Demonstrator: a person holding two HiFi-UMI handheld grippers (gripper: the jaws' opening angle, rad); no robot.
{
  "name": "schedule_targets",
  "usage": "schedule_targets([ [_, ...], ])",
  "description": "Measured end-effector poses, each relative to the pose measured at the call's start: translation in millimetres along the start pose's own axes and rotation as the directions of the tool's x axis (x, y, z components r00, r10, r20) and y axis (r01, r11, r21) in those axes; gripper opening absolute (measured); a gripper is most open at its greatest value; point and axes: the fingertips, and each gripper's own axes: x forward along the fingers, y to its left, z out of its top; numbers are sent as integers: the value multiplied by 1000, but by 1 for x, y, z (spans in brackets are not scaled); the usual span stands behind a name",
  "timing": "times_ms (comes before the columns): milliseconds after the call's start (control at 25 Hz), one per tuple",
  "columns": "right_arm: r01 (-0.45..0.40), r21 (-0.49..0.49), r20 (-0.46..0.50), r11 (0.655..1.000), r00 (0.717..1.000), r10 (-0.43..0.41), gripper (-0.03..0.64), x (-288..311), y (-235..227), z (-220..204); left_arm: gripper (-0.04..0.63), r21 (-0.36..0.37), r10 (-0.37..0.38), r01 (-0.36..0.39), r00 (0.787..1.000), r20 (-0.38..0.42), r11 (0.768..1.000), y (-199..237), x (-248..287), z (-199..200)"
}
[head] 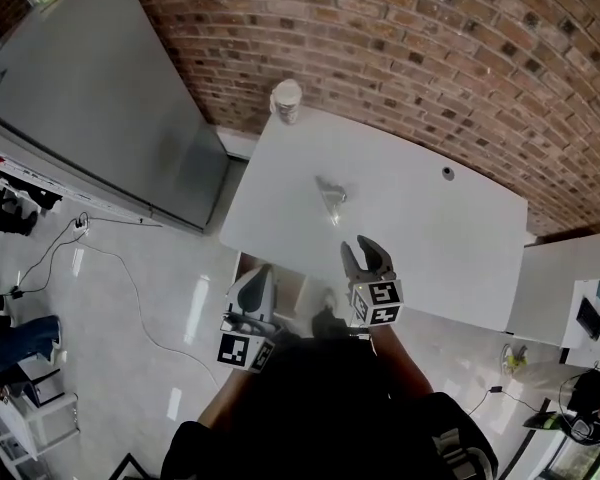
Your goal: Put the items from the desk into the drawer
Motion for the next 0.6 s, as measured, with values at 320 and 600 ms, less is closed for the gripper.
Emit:
schedule_targets([
  [320,5,38,-96,999,995,-1,137,64,-46,-33,5,-14,12,-12,1000,-10,1000,1,39,-7],
  [600,16,76,-209,997,978,0,137,125,-80,-74,5,-33,37,-38,999,-25,999,6,67,-14],
])
